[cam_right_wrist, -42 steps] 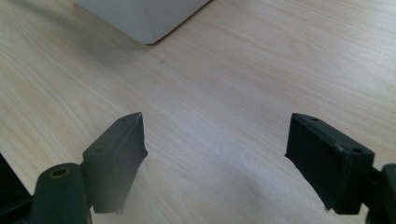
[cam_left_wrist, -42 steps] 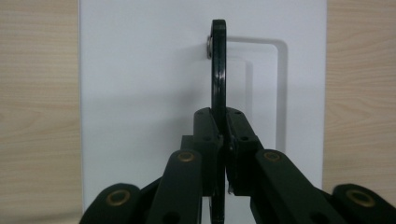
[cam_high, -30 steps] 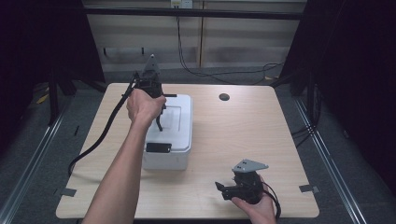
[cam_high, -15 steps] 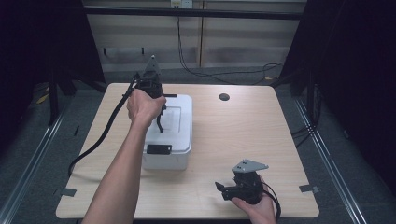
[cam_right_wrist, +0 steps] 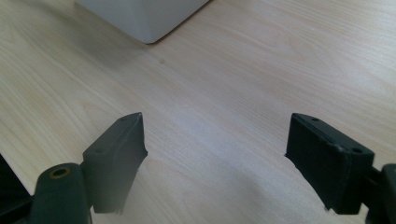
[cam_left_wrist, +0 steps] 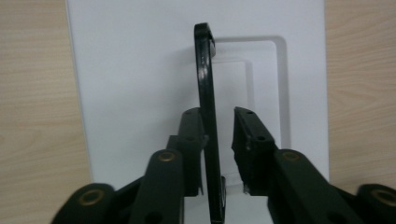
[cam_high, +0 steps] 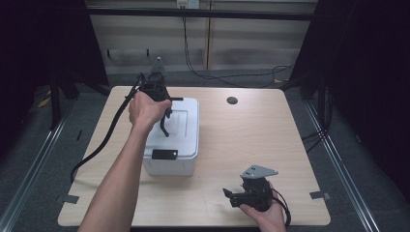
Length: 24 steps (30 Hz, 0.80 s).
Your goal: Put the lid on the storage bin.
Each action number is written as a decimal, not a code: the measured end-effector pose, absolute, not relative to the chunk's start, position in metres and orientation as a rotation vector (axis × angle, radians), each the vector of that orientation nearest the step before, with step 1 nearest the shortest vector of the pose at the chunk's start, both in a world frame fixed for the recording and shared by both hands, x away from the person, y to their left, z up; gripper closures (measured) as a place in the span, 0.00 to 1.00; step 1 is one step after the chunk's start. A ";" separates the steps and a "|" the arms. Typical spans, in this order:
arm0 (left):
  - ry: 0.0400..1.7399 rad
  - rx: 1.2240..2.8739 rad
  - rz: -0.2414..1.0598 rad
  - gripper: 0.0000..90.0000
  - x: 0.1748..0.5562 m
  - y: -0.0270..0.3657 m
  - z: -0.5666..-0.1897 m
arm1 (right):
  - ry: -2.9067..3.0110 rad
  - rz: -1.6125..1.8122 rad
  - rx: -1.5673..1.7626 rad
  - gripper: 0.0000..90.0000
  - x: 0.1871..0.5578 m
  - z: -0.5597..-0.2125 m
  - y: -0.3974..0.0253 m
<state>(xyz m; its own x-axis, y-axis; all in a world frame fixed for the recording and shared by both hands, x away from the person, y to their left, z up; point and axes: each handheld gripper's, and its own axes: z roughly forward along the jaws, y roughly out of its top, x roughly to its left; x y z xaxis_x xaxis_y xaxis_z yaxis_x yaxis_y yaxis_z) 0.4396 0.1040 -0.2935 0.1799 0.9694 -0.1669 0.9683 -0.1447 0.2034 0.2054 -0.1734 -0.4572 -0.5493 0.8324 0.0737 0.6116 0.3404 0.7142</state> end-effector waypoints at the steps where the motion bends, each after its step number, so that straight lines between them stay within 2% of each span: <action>1: 1.855 2.190 0.021 0.75 0.440 0.107 -0.292 | 2.304 1.027 1.286 0.21 0.205 -0.457 -0.173; 4: 1.829 2.197 0.024 0.70 0.439 0.115 -0.287 | 2.303 1.029 1.282 0.21 0.206 -0.457 -0.174; 9: 1.759 2.171 -0.002 0.52 0.438 0.126 -0.281 | 2.304 1.023 1.288 0.21 0.206 -0.458 -0.173; 17: 1.653 2.147 -0.030 0.42 0.435 0.152 -0.286 | 2.299 1.030 1.287 0.21 0.206 -0.458 -0.174; 24: 1.557 2.119 -0.017 0.28 0.432 0.187 -0.280 | 2.295 1.028 1.293 0.21 0.207 -0.458 -0.174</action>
